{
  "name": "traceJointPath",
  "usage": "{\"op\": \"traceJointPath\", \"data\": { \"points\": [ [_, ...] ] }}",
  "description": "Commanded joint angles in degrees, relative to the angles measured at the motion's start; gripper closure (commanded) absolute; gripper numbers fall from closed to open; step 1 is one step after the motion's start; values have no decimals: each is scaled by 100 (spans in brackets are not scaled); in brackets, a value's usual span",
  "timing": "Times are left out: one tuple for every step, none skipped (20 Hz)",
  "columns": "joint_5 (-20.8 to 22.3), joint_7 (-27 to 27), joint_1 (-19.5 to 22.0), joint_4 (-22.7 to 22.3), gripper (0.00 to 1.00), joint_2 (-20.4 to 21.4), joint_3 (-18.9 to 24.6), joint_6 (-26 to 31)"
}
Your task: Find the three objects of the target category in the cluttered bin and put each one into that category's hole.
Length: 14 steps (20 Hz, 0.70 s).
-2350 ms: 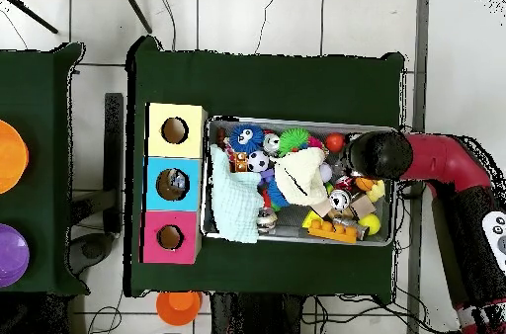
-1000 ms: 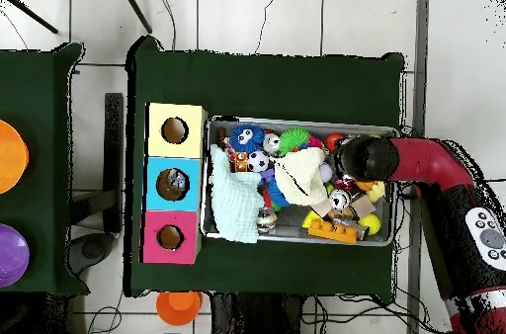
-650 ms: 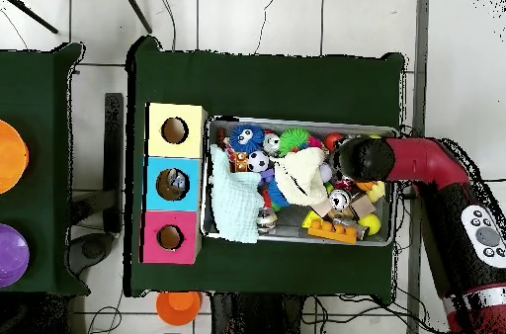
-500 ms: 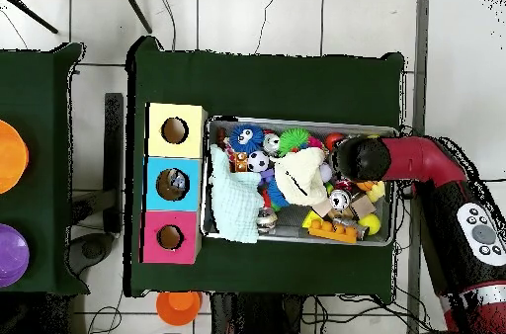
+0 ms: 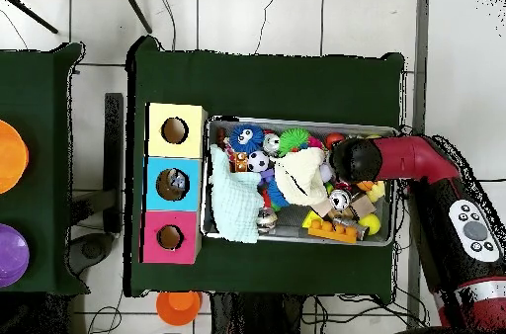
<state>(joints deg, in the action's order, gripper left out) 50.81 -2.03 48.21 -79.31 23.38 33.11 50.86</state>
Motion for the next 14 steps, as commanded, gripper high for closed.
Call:
{"op": "traceJointPath", "data": {
  "points": [
    [458,272,-186,227,0,-198,-390,145],
    [483,246,-215,228,0,-188,-421,133],
    [508,220,-244,228,0,-179,-453,121],
    [533,194,-273,229,0,-169,-485,109],
    [554,161,-303,206,0,-140,-529,91],
    [554,164,-330,239,0,-141,-563,105],
    [554,167,-358,272,0,-141,-598,119],
    [542,172,-367,283,0,-142,-611,117],
    [530,178,-377,295,0,-143,-624,115],
    [519,184,-387,306,0,-144,-637,113],
    [507,189,-396,318,0,-145,-650,111],
    [499,166,-411,314,0,-151,-661,88],
    [497,185,-409,348,0,-165,-671,76],
    [495,204,-408,383,0,-178,-681,65]
  ]
}}
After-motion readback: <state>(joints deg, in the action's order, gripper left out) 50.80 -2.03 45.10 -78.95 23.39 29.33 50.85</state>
